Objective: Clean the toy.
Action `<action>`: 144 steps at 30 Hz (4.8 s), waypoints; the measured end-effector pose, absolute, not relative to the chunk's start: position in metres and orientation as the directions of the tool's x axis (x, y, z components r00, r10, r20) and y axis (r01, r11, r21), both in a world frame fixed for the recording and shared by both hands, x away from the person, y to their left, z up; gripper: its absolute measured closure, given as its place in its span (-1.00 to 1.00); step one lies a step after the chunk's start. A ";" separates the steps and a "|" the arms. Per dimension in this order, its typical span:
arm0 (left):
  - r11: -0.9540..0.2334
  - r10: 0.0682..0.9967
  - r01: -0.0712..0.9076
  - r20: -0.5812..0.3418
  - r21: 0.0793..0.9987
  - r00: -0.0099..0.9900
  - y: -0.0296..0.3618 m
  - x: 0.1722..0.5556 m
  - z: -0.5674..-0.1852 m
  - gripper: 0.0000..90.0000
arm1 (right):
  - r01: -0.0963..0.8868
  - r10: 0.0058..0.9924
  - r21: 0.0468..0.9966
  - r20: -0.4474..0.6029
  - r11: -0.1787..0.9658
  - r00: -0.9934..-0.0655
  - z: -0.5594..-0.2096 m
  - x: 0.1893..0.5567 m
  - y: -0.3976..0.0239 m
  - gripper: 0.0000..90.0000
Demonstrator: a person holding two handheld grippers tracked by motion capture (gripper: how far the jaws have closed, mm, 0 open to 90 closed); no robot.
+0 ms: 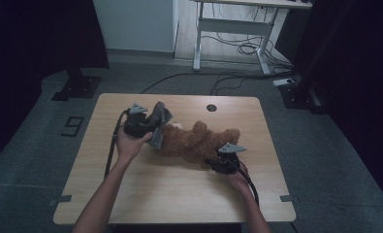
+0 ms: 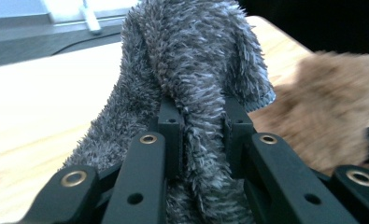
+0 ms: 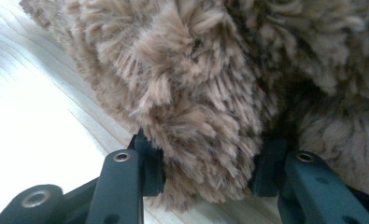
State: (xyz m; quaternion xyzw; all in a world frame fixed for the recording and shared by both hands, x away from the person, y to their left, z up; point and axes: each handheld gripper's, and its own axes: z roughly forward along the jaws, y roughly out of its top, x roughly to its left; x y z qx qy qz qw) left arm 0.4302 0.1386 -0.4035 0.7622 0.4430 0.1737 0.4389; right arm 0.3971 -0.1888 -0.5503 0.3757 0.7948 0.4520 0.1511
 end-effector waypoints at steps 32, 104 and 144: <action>-0.243 0.765 0.528 -0.174 0.813 0.620 0.128 0.377 -0.475 0.66 | 0.401 0.727 0.916 0.252 0.034 -0.638 -0.485 0.352 -0.250 -0.54; -0.228 0.840 0.492 -0.086 0.840 0.536 0.147 0.383 -0.470 0.66 | 0.539 0.743 0.818 0.230 0.202 -0.628 -0.541 0.374 -0.224 0.22; -0.207 0.883 0.589 -0.110 0.781 0.457 0.200 0.368 -0.495 0.62 | 0.514 0.824 0.853 0.227 0.089 -0.519 -0.541 0.376 -0.233 -0.29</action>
